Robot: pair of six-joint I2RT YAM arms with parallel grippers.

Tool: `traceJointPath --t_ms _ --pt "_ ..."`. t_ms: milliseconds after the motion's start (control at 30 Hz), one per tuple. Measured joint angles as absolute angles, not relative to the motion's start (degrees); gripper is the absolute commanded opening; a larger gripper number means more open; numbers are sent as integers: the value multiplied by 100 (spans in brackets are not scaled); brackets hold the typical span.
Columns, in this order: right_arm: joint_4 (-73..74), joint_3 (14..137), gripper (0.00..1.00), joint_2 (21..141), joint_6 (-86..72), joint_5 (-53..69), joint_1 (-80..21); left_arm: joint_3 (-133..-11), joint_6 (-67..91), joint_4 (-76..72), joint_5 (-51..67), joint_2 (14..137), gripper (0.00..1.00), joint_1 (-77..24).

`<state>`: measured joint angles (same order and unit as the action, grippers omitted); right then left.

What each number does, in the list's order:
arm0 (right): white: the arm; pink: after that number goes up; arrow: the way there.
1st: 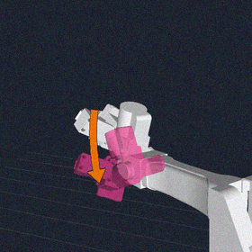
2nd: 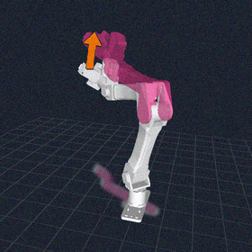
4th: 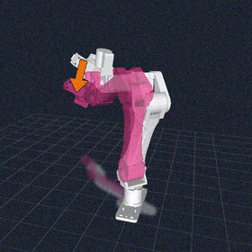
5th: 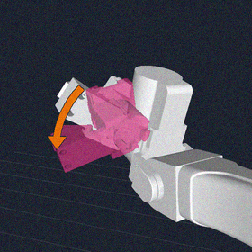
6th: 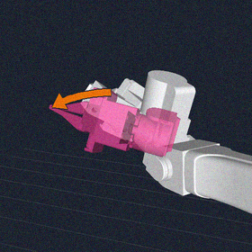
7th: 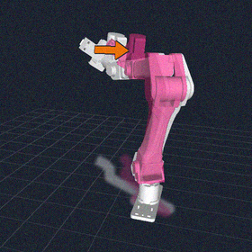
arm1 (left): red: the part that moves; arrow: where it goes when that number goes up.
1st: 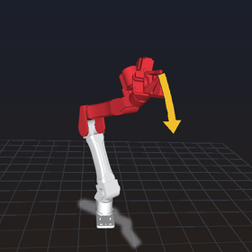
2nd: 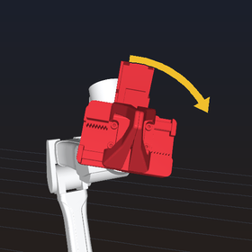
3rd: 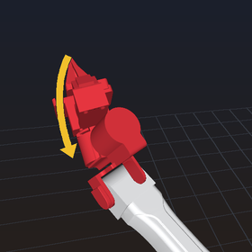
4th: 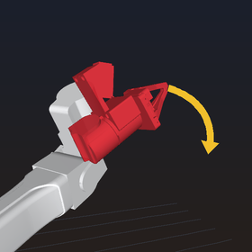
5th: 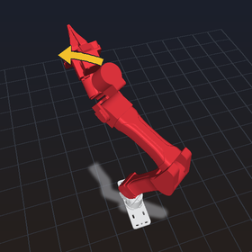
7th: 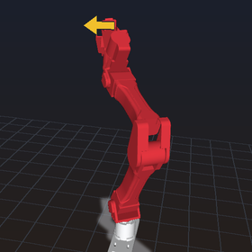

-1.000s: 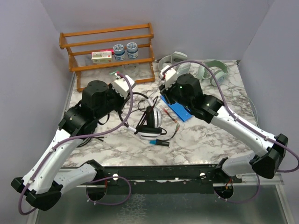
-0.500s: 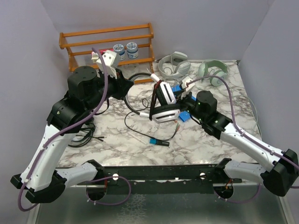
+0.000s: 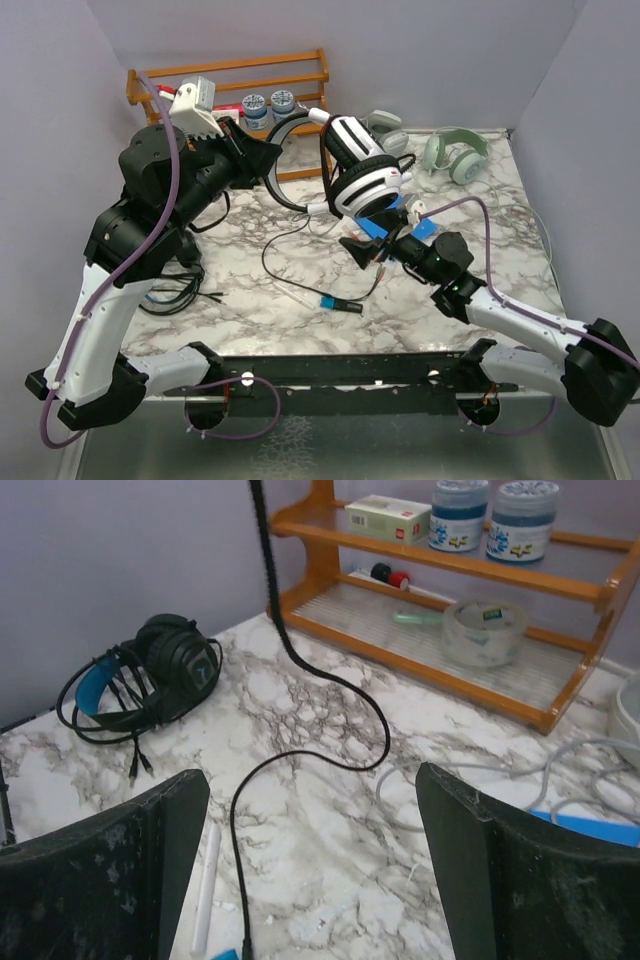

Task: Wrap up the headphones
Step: Wrap the headphones cable around the headphones.

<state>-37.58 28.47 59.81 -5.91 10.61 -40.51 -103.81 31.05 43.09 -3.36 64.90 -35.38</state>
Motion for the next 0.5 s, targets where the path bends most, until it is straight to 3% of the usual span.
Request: traceJointPath --t_ms 400,500 --pt "-5489 3680 91 8073 -336 1525 -4051 -10639 3732 4316 119 6917 0 -3538" --pt "-5898 3789 84 8484 -257 1424 -4051 -10766 3854 4298 309 7011 0 -3538"
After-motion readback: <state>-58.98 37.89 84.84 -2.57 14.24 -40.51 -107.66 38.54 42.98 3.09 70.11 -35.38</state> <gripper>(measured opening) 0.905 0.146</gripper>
